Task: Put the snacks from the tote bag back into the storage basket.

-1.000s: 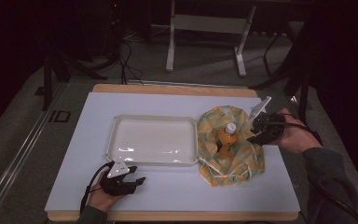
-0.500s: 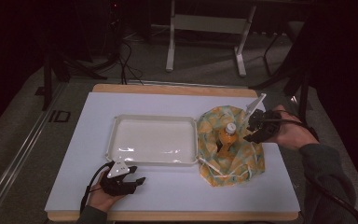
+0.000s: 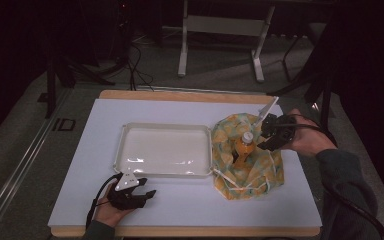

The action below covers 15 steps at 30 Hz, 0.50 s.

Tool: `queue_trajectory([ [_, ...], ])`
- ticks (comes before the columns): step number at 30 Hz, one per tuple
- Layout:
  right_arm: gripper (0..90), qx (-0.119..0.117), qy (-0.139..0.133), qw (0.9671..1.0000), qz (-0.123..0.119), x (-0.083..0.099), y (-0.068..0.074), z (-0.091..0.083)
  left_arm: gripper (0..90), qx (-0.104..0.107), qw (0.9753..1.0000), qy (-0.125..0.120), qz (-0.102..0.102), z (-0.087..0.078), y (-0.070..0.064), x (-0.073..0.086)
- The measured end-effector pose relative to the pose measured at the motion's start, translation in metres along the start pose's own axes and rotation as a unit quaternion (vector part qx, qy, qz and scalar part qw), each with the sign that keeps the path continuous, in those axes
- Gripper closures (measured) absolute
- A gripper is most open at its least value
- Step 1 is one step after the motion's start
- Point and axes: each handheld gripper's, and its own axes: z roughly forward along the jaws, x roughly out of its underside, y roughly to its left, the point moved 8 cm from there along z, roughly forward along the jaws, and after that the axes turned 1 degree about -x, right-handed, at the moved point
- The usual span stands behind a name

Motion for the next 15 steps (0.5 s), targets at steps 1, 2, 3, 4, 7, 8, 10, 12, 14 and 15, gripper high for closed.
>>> queue_trajectory([
  [1,55.0,-0.001,0.002,1.0,0.0,-0.001,0.0,0.0,44.3,0.0,1.0,0.0,0.0,0.0,0.0,0.0],
  [2,54.7,-0.002,0.003,1.0,0.0,-0.002,0.0,0.001,44.3,0.0,1.0,0.0,0.0,0.0,0.0,0.0],
  [3,54.2,-0.003,0.003,1.0,-0.001,-0.002,0.0,0.001,44.3,0.0,1.0,0.0,0.0,0.0,0.0,0.0],
  [4,53.5,-0.003,0.004,1.0,-0.001,-0.003,0.0,0.002,44.3,0.0,1.0,0.0,0.0,0.0,0.0,0.0],
  [7,52.9,-0.003,0.004,1.0,-0.003,-0.005,0.0,0.002,44.3,0.0,1.0,0.0,0.0,0.0,0.0,0.0],
  [8,52.7,-0.003,0.005,1.0,-0.001,-0.005,0.0,0.002,44.3,0.0,1.0,0.0,0.0,0.0,0.0,0.0],
  [10,52.7,-0.003,0.005,1.0,-0.001,-0.007,0.0,0.003,44.3,0.0,1.0,-0.001,0.001,0.0,0.0,0.0],
  [12,52.8,-0.003,0.006,1.0,-0.001,-0.008,0.0,0.003,44.3,0.0,1.0,0.0,0.001,0.0,0.0,0.0],
  [14,52.9,-0.006,0.005,1.0,0.0,-0.01,0.0,0.004,44.3,0.0,1.0,0.0,0.001,0.0,0.0,0.0],
  [15,52.9,-0.007,0.004,1.0,-0.001,-0.011,0.0,0.004,44.3,0.0,1.0,0.0,0.001,0.0,0.0,0.0],
])
